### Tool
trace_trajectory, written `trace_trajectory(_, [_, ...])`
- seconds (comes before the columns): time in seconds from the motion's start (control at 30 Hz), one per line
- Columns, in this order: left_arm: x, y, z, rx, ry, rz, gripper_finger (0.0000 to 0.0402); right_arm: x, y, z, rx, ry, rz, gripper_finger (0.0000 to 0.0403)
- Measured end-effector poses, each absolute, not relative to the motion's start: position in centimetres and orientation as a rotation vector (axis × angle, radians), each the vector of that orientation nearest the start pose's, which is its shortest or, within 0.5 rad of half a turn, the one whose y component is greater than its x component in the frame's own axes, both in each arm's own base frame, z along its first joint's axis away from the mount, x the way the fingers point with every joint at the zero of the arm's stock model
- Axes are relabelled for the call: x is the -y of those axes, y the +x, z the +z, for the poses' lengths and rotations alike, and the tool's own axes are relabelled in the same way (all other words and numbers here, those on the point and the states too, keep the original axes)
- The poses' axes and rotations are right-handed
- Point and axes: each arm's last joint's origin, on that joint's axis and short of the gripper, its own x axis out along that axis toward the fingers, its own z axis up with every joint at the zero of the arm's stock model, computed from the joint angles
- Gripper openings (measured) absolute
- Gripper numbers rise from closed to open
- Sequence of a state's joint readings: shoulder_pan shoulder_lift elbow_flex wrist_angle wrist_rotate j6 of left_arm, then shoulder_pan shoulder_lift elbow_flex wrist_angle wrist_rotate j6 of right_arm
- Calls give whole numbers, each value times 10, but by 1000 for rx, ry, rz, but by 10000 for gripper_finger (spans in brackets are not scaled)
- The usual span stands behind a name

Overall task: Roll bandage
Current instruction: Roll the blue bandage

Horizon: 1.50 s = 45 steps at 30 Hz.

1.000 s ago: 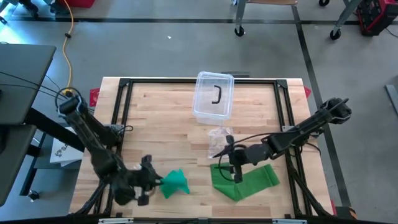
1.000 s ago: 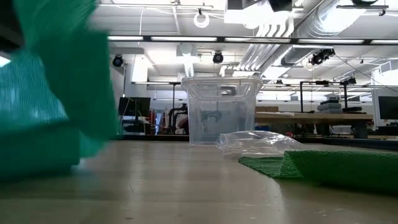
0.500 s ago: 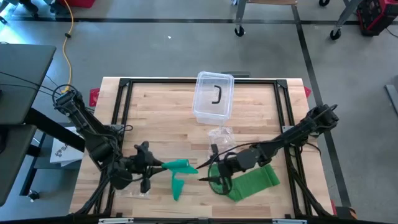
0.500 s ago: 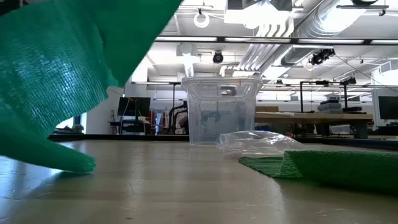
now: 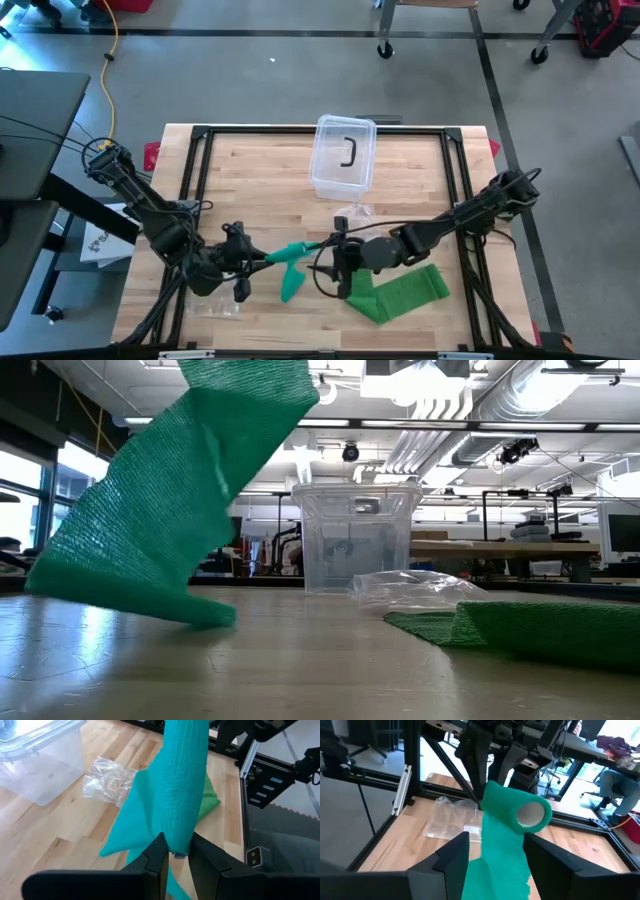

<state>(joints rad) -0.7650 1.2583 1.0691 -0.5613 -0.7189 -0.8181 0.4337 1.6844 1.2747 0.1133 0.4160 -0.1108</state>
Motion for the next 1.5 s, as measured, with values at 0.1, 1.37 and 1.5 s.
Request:
trace_trajectory(0.1, [164,198,306,-524,-288,179,58,-152,358,296,-269,-232,36,184])
trace_trajectory(1.37, [164,197,305,-554,-277,155,58,-123,362,309,-242,-233,136,1])
trace_trajectory(1.5, [164,197,305,-551,-276,158,58,-122,365,307,-242,-224,167,1])
